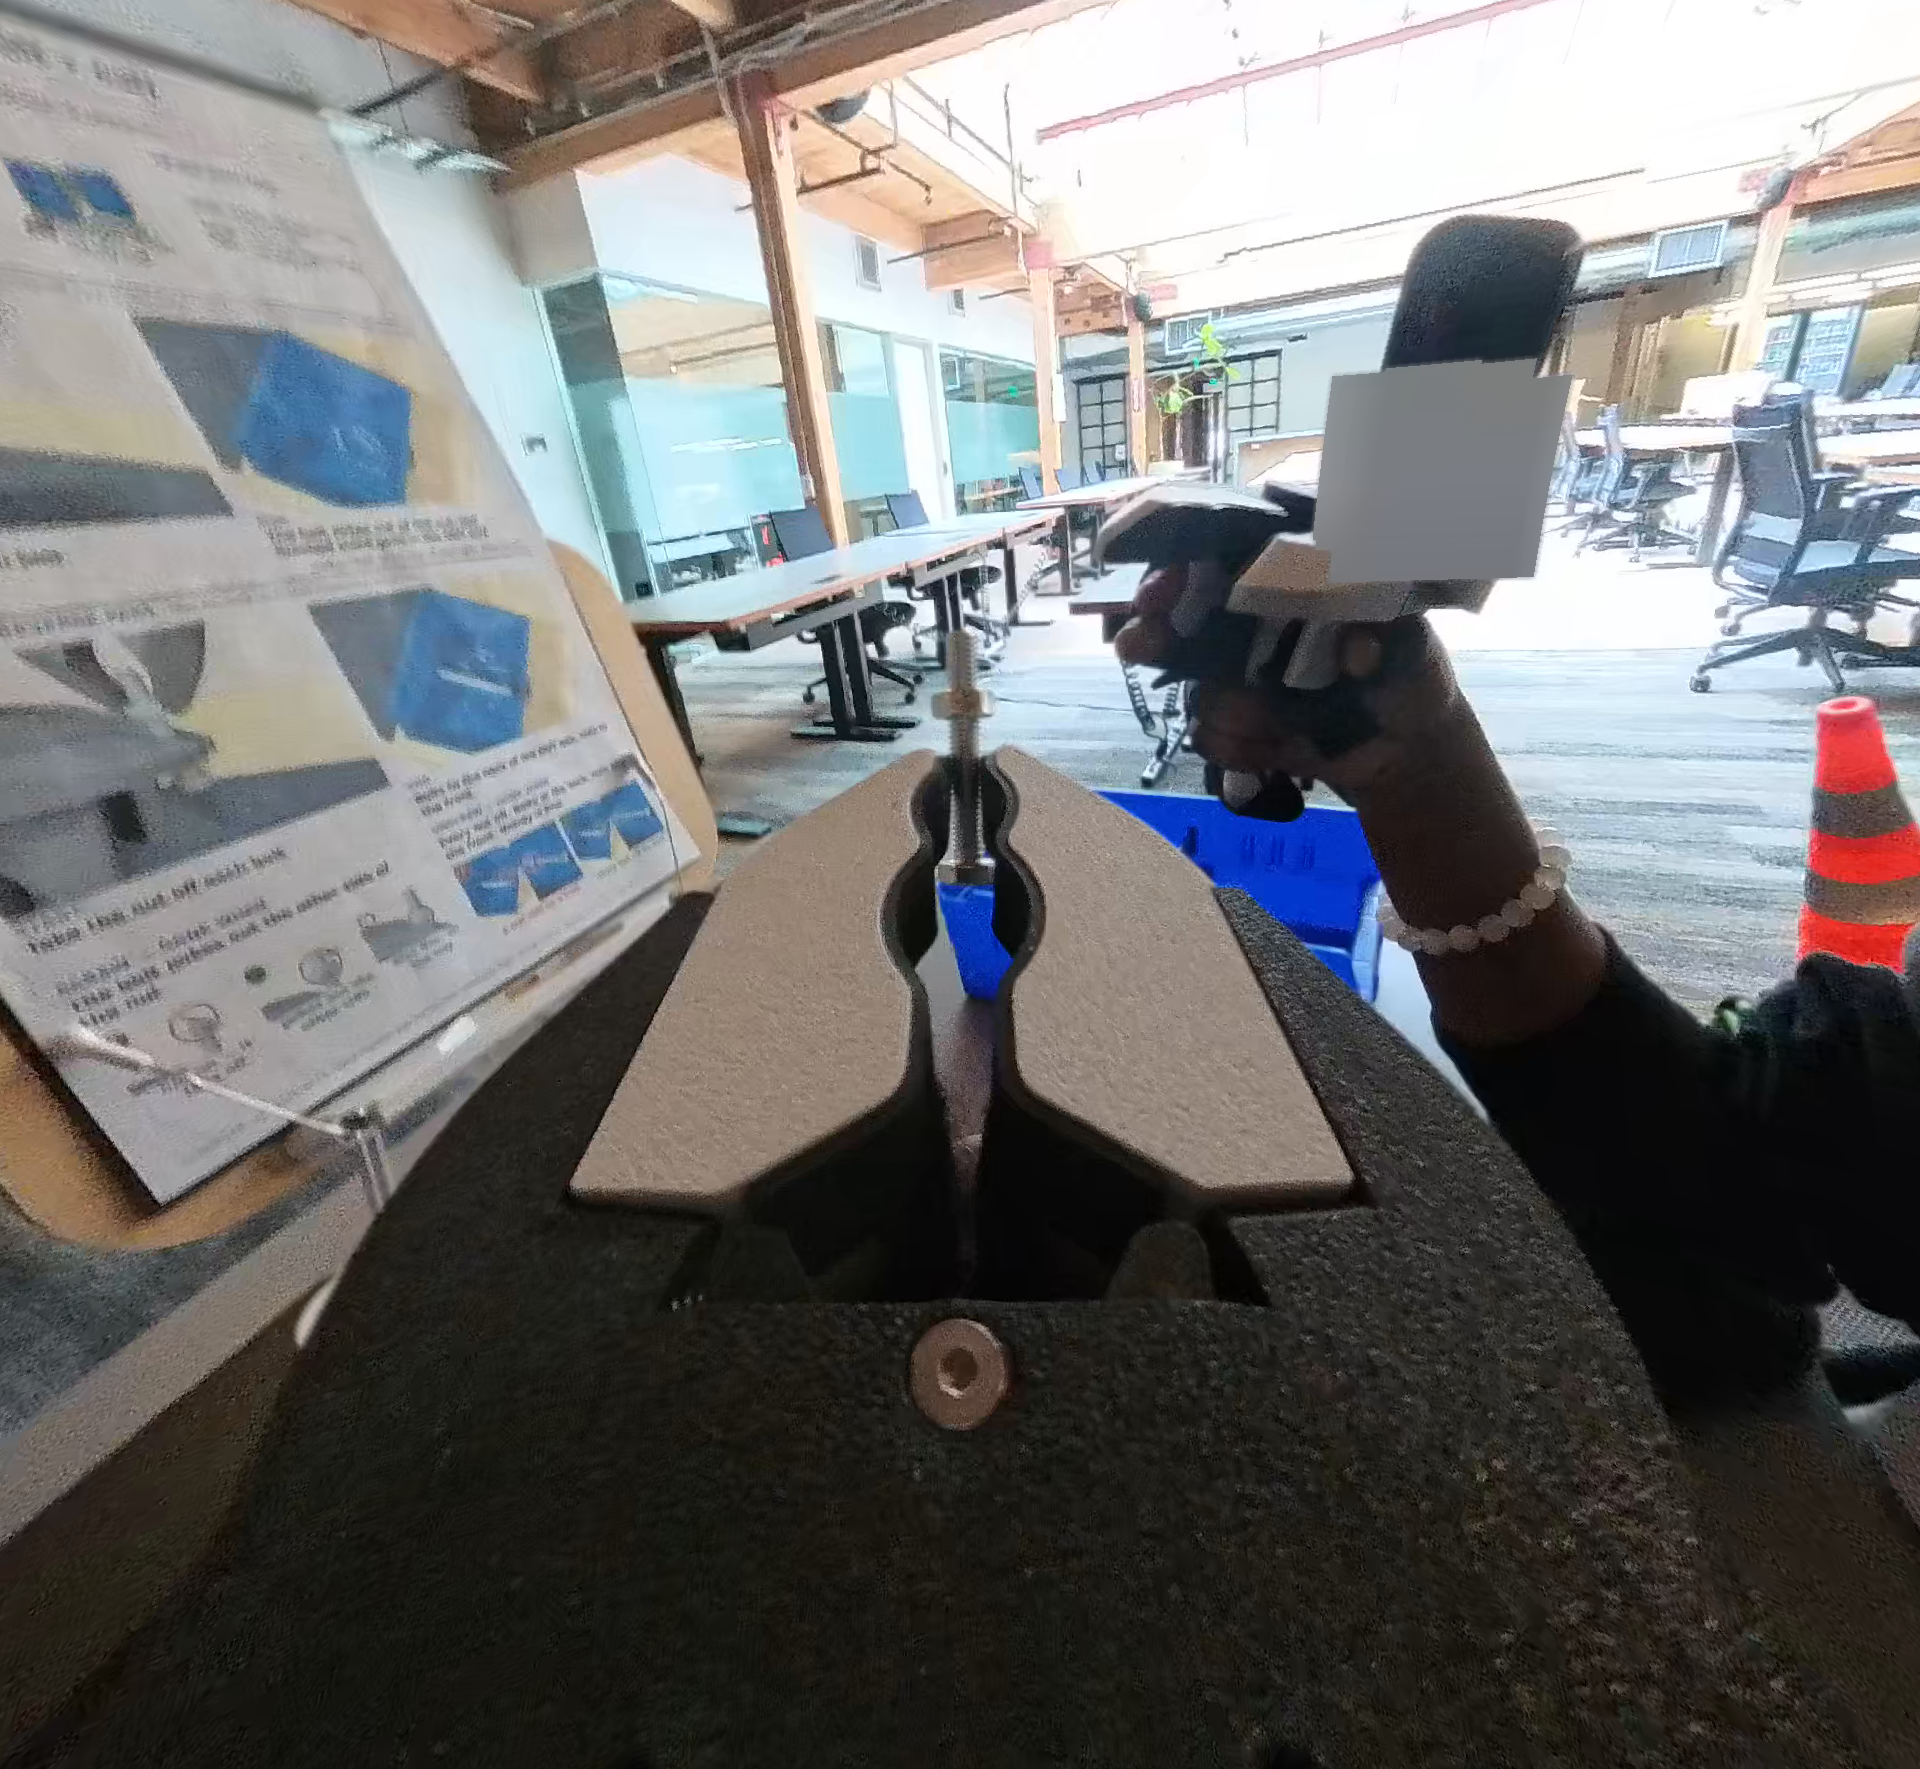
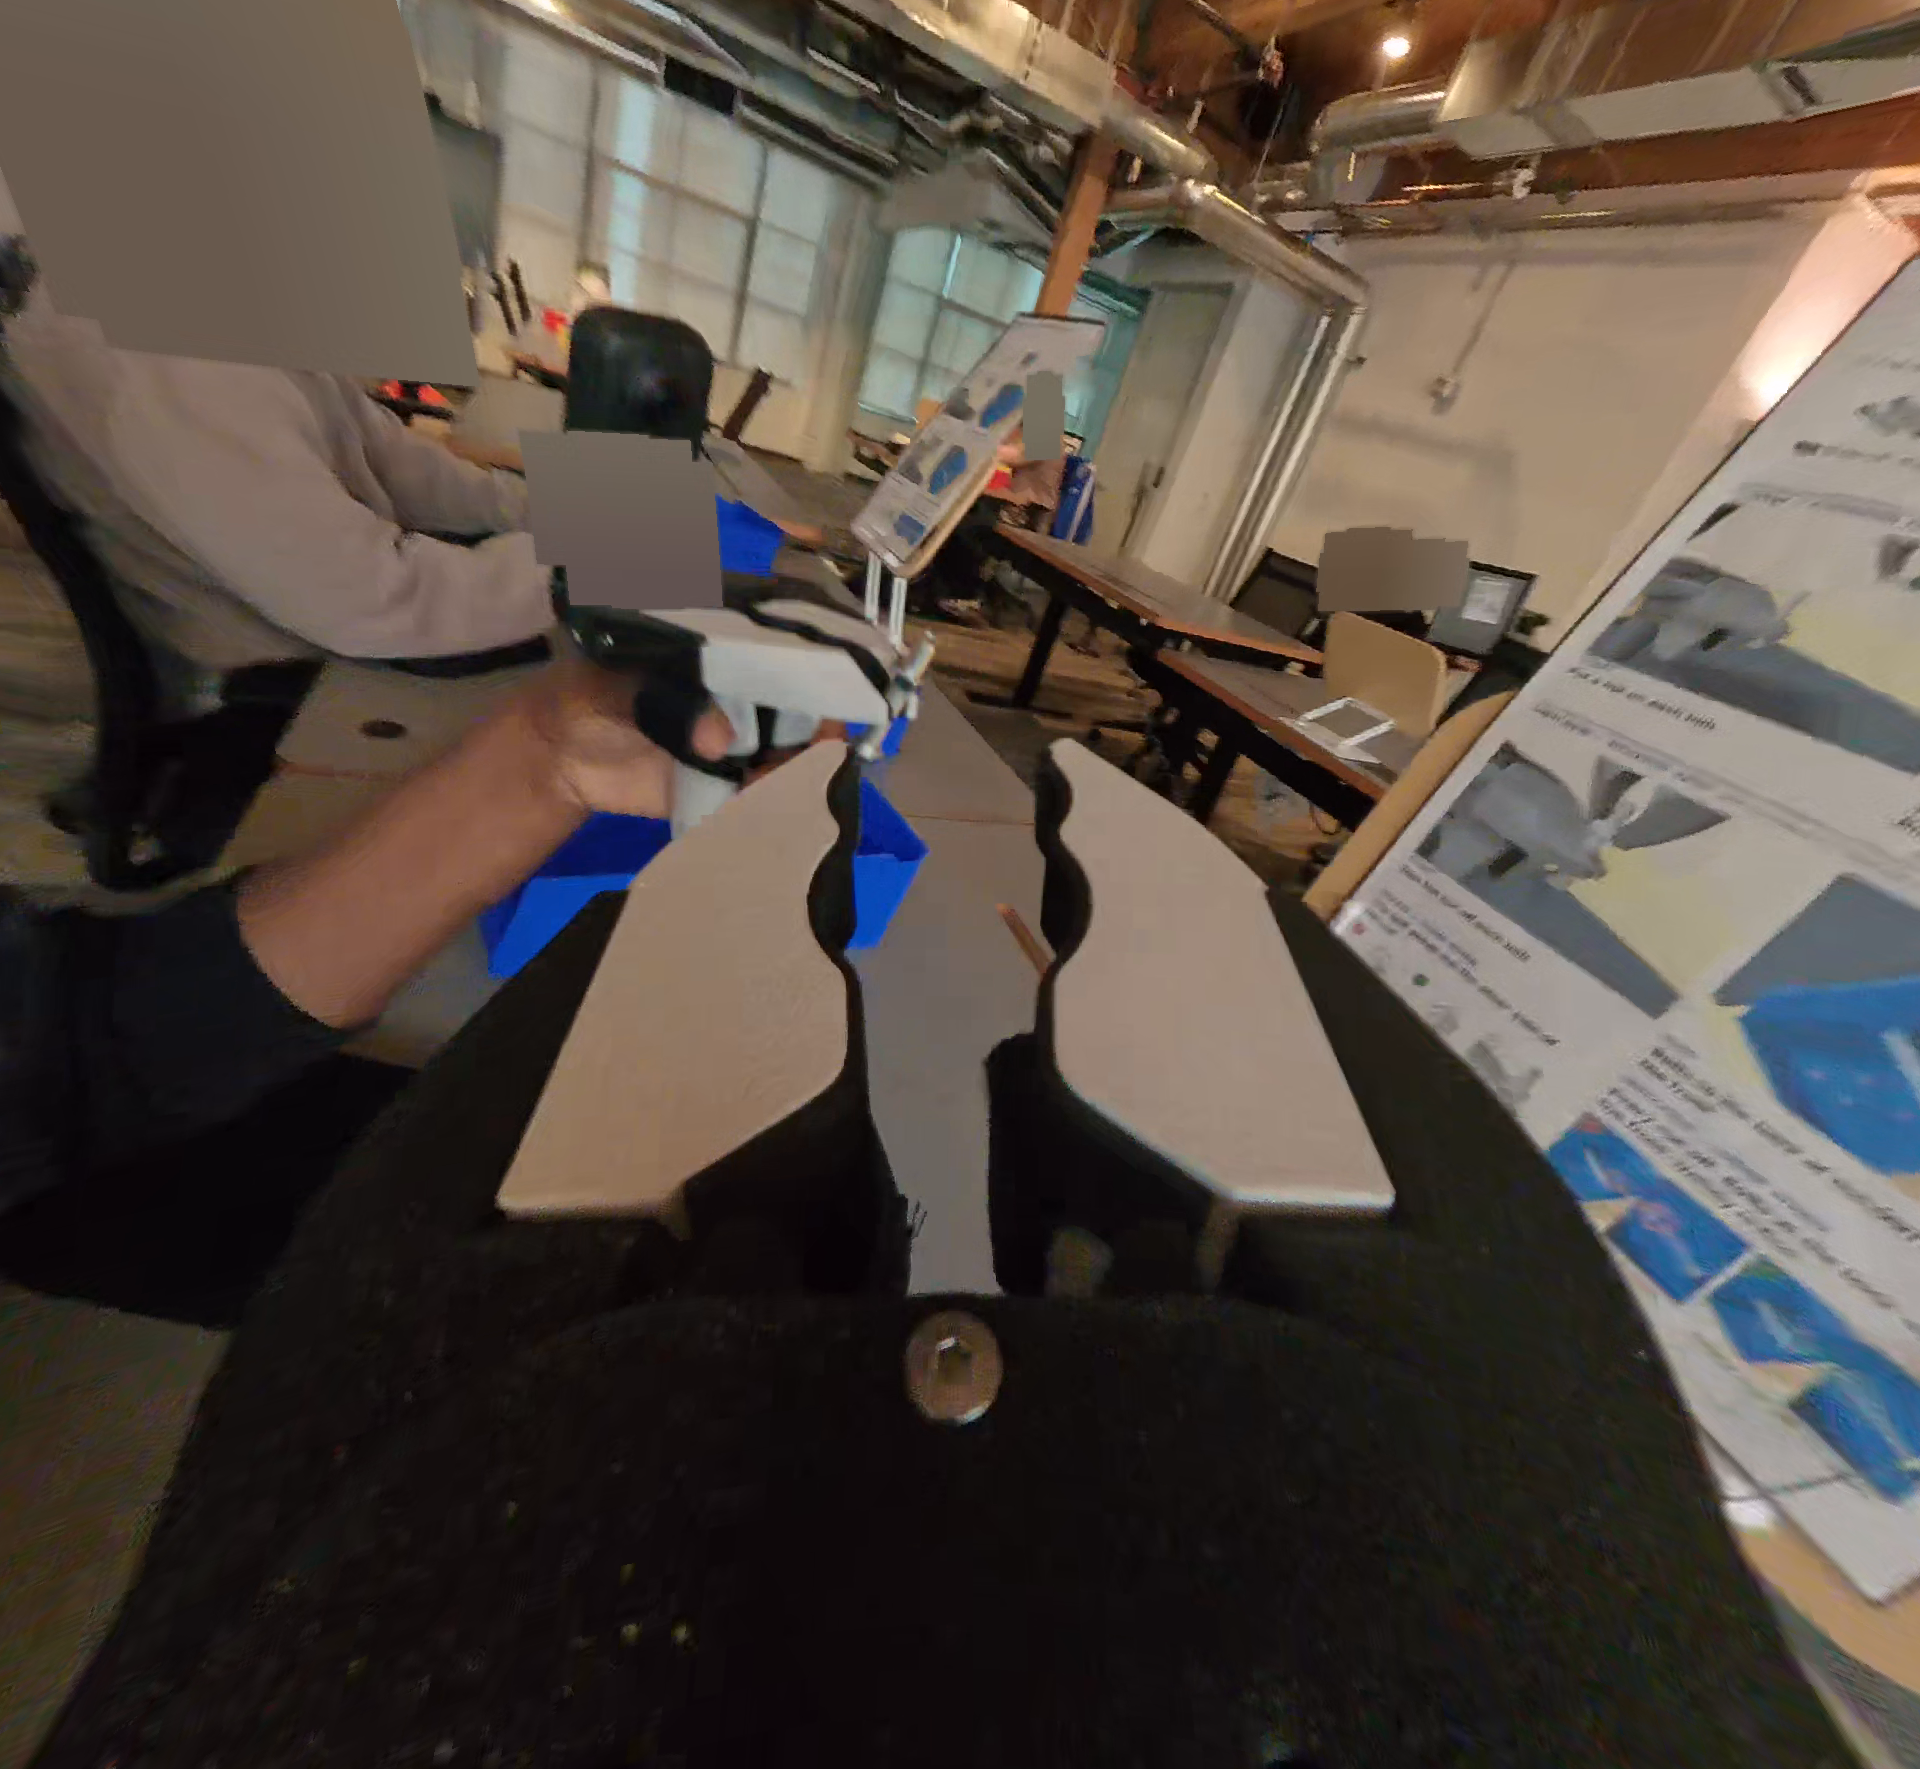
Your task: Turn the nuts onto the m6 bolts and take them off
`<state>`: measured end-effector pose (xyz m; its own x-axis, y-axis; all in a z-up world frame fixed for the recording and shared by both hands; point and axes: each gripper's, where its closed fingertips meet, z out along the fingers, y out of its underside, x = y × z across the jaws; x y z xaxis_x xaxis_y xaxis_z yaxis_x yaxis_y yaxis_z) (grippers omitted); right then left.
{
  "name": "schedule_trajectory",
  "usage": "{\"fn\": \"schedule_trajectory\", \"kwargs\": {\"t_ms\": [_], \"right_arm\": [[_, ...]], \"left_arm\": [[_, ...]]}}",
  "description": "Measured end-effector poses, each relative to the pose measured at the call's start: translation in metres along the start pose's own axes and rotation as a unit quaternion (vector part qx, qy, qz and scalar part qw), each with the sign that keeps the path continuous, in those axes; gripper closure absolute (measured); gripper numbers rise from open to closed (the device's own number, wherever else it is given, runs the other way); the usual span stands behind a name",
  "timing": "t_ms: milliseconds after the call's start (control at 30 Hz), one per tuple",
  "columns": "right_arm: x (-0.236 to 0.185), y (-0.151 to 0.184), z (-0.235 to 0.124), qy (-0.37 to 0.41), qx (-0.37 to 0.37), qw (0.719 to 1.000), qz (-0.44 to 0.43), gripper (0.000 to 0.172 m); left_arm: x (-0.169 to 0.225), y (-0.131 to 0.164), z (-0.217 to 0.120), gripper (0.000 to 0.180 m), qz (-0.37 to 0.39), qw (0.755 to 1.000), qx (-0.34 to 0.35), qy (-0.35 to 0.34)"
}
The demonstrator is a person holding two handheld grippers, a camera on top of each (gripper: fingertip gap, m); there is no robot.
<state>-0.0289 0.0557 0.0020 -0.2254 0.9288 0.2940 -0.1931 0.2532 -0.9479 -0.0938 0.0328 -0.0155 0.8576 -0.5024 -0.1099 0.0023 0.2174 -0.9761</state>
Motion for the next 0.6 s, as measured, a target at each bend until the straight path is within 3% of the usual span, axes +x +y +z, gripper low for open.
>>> {"fn": "schedule_trajectory", "kwargs": {"t_ms": [167,267,333,433,600], "right_arm": [[0.01,0.025,0.002,-0.047,0.021,0.997,0.063,0.144],[0.007,0.038,0.0,-0.077,-0.004,0.996,0.046,0.149],[0.005,0.046,0.001,-0.08,-0.026,0.996,0.037,0.15],[-0.009,0.033,0.008,-0.091,-0.001,0.996,0.022,0.15],[-0.027,0.018,0.01,-0.098,0.01,0.995,0.02,0.144]], "left_arm": [[-0.019,0.046,0.008,0.176,-0.049,0.998,-0.023,0.023],[-0.021,0.053,0.008,0.176,-0.049,0.998,-0.026,0.035],[-0.011,0.05,0.008,0.176,-0.045,0.997,-0.024,0.057],[0.01,0.036,0.014,0.176,-0.038,0.996,-0.01,0.08],[0.045,0.004,0.017,0.176,-0.026,0.991,0.057,0.115]]}}
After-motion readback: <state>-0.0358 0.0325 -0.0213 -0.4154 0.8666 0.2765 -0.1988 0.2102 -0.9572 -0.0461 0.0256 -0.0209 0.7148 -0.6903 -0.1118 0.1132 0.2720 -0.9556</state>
